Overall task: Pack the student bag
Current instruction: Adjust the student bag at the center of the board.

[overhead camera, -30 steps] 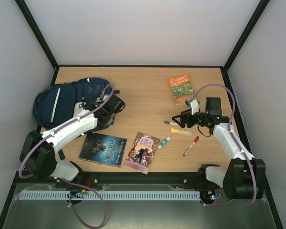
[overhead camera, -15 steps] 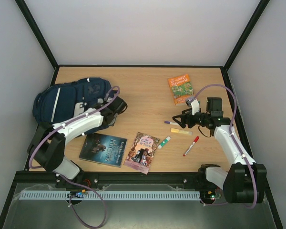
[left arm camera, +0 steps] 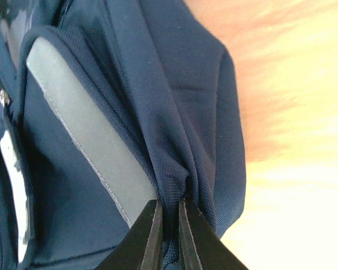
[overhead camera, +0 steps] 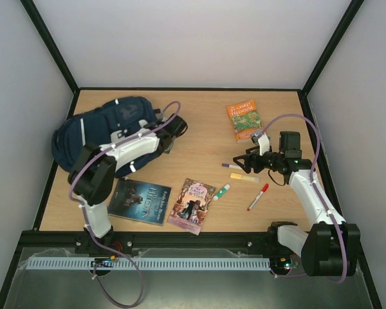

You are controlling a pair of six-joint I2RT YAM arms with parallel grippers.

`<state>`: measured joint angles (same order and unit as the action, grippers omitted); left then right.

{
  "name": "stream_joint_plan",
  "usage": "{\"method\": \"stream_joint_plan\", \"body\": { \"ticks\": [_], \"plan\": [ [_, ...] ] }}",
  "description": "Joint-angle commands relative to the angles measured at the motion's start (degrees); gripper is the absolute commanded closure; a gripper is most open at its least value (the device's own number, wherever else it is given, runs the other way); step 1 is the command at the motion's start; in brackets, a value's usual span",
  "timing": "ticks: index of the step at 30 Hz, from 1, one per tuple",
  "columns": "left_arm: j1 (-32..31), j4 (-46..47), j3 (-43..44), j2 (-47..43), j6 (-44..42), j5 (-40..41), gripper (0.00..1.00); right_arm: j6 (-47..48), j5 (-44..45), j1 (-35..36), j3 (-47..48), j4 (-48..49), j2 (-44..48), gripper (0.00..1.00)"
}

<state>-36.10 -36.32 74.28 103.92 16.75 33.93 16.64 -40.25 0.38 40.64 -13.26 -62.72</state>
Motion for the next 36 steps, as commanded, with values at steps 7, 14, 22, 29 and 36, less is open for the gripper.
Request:
{"method": "stream_joint_plan", "body": {
  "ticks": [7, 14, 22, 29, 36],
  "plan": [
    [-4.6, 3.3, 30.8, 21.5, -3.0, -15.0, 0.96, 1.1, -0.4, -0.2, 0.1, -2.1, -0.1, 0.2],
    [-3.9, 1.4, 35.6, 18.0, -2.5, -22.0, 0.27, 1.1, 0.3, -0.3, 0.0, -2.0, -0.3, 0.2],
    [11.9, 12.4, 3.8, -10.8, 9.0, -25.3, 0.01, 1.2, -0.6, -0.2, 0.3, -2.4, -0.8, 0.2],
    [36.3, 14.6, -13.7, -19.7, 18.2, -30.9, 0.01, 1.3, -0.9, -0.2, 0.3, -2.6, -0.3, 0.2],
    [48.2, 19.1, -22.5, -17.7, 25.0, -31.9, 0.01, 1.3, -1.1, -0.2, 0.3, -2.8, 0.3, 0.2]
  ]
}}
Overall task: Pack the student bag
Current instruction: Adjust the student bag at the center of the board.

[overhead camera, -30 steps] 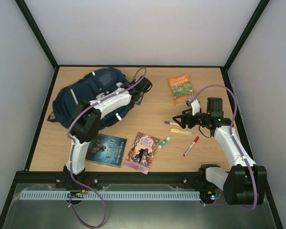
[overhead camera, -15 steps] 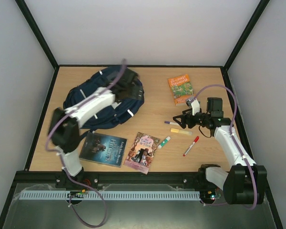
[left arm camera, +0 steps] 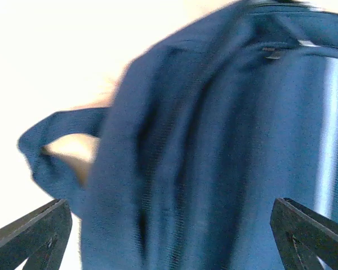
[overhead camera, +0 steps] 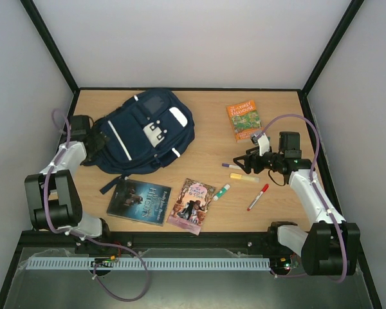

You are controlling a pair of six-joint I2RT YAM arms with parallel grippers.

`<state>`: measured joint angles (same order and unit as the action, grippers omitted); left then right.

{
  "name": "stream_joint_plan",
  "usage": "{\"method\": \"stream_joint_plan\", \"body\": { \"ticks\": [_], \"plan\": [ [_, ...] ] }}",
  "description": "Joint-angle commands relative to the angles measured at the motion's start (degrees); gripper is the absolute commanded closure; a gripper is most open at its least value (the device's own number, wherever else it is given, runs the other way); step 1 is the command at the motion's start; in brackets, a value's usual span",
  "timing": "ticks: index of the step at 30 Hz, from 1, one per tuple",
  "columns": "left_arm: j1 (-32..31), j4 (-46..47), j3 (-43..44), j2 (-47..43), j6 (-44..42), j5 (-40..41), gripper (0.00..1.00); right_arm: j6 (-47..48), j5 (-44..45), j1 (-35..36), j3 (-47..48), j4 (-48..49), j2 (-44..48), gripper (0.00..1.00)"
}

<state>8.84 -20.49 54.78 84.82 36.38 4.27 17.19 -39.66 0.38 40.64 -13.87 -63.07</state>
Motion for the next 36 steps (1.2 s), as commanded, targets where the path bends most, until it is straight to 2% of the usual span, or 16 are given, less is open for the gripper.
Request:
{"method": "stream_joint_plan", "body": {
  "ticks": [1, 8, 15, 26, 31, 36],
  "plan": [
    [3.4, 4.0, -3.2, 2.3, 5.0, -2.6, 0.01, 0.8, -1.5, -0.2, 0.3, -2.3, 0.9, 0.2],
    [1.6, 6.1, -3.9, 7.7, 3.6, -12.3, 0.04, 1.1, -1.5, -0.2, 0.2, -2.2, 0.8, 0.2],
    [-6.5, 8.1, -7.4, 7.1, 2.6, -16.5, 0.06, 1.3, -1.9, -0.2, 0.5, -2.9, -0.3, 0.2],
    [-15.0, 3.9, -15.7, -4.7, 1.5, -22.6, 0.08, 0.3, 1.1, -0.3, 0.3, -1.5, -0.6, 0.2],
    [-17.1, -4.6, -12.7, -5.6, -3.7, -21.4, 0.09, -0.8, 0.2, -0.2, 1.1, -2.2, -1.7, 0.2],
    [-17.1, -8.5, -6.0, -14.1, -3.6, -14.3, 0.06, -5.7, 1.8, -0.2, 1.9, -0.6, -1.1, 0.2]
  ]
}}
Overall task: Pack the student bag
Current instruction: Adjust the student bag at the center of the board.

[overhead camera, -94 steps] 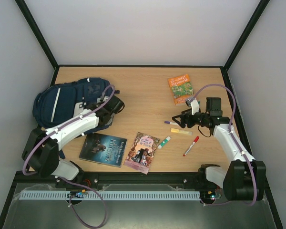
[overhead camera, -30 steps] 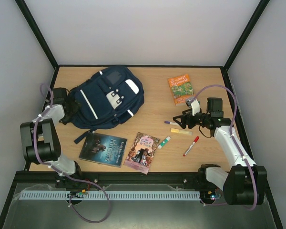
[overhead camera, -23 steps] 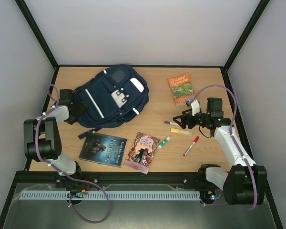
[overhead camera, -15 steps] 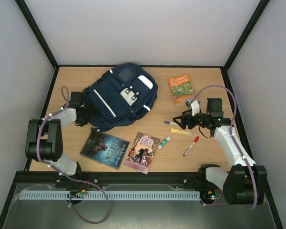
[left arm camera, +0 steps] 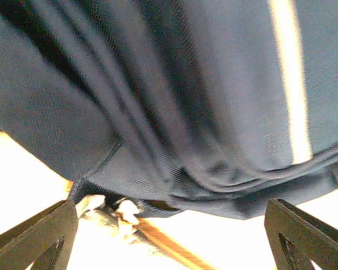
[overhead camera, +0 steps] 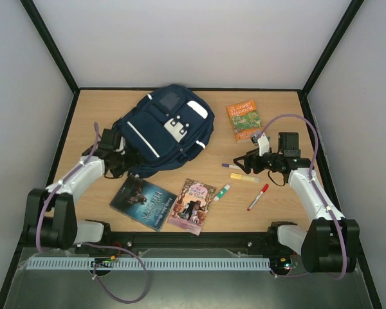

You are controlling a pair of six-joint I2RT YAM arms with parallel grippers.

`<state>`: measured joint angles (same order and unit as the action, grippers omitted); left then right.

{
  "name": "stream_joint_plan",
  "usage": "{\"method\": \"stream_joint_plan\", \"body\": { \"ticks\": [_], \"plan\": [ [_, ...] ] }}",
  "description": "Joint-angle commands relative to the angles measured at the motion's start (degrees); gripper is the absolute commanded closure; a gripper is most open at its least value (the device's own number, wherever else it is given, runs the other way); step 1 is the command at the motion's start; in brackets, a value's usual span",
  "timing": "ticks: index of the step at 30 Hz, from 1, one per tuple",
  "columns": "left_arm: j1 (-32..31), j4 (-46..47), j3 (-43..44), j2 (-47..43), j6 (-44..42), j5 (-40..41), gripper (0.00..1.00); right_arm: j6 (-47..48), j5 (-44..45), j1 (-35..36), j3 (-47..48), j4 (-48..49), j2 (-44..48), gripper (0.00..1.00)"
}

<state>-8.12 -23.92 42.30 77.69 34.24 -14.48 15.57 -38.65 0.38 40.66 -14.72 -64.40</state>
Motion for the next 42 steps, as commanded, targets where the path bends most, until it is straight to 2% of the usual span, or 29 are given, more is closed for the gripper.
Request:
{"method": "stream_joint_plan", "body": {
  "ticks": [1, 3, 6, 8, 14, 17, 20, 23, 31, 42],
  "plan": [
    [-0.1, -4.8, 8.4, -7.4, -1.4, 6.4, 0.05, -5.2, 1.3, -0.2, 1.8, 0.8, 0.3, 0.2],
    [-0.1, -3.1, 11.5, -6.8, -1.1, 10.5, 0.01, -7.1, 2.5, -0.1, 1.6, 2.0, 0.1, 0.21],
    [0.3, 4.8, 13.2, -2.1, -2.4, 16.9, 0.01, -9.0, 3.6, 1.0, 2.3, 2.0, -1.5, 0.24],
    [1.6, 8.9, 16.0, 4.3, -2.9, 15.8, 0.01, -9.8, 5.0, 2.9, 4.4, 0.5, -3.2, 0.24],
    [6.1, 9.3, 29.4, 23.4, -8.5, 17.1, 0.01, -11.9, 12.6, 12.1, 9.6, -2.0, -8.1, 0.22],
    [10.6, 8.9, 35.5, 30.7, -9.2, 12.8, 0.01, -13.5, 14.4, 16.6, 11.0, -1.2, -12.7, 0.2],
    [14.4, 8.4, 40.0, 38.0, -8.0, 4.6, 0.01, -14.6, 17.9, 20.3, 13.7, -1.3, -18.7, 0.15],
    [15.6, 7.6, 42.5, 42.7, -7.3, -0.7, 0.03, -14.9, 18.5, 22.7, 16.9, -1.0, -25.1, 0.14],
    [15.0, 9.9, 37.3, 43.7, -4.0, -8.9, 0.06, -16.0, 19.3, 27.9, 30.5, -2.5, -40.8, 0.18],
    [5.2, 8.1, 25.2, 30.5, -3.7, -8.3, 0.07, -16.1, 28.2, 28.0, 41.4, -3.7, -52.5, 0.2]
  ]
}}
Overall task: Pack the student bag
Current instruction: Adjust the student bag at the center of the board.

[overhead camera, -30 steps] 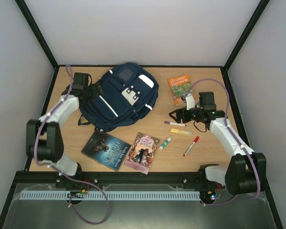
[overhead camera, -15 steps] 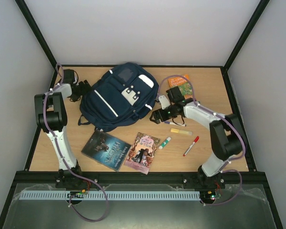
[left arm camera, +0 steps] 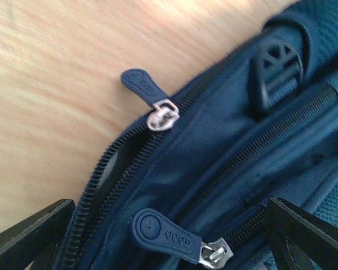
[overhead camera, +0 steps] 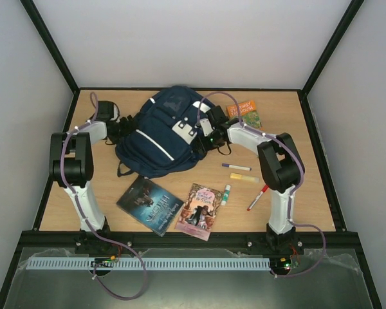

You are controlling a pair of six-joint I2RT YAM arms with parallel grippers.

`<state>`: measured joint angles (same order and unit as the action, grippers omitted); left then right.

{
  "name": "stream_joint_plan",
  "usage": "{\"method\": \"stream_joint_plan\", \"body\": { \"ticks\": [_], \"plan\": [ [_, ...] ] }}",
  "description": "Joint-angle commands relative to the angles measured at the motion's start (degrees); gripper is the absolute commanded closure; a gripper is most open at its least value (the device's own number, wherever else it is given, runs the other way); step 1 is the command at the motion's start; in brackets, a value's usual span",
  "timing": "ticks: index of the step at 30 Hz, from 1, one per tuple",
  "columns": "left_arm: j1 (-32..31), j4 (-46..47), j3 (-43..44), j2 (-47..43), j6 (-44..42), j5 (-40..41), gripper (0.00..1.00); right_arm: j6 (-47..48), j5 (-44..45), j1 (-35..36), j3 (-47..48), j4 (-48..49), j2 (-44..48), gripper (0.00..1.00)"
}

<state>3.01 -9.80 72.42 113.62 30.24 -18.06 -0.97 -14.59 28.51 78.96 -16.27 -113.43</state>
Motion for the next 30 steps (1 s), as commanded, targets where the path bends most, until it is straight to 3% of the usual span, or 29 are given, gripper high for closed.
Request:
{"method": "stream_joint_plan", "body": {
  "ticks": [1, 10, 20, 30],
  "plan": [
    [-6.8, -5.8, -6.4, -7.0, 0.5, -4.4, 0.07, 0.9, 4.8, -0.1, 3.9, -2.2, -4.4, 0.2],
    [-12.6, -4.4, -12.9, -11.8, 0.6, -2.0, 0.07, 0.9, 9.5, -0.6, 19.8, -6.5, -16.0, 0.2],
    [-17.1, -4.8, -10.4, -11.5, -3.1, -3.7, 0.07, 2.3, 8.3, -3.1, 32.3, -9.5, -21.2, 0.2],
    [-23.2, -6.6, -8.0, -11.2, -3.9, -4.4, 0.08, 2.2, 8.3, -5.0, 35.5, -11.7, -20.8, 0.19]
  ]
}}
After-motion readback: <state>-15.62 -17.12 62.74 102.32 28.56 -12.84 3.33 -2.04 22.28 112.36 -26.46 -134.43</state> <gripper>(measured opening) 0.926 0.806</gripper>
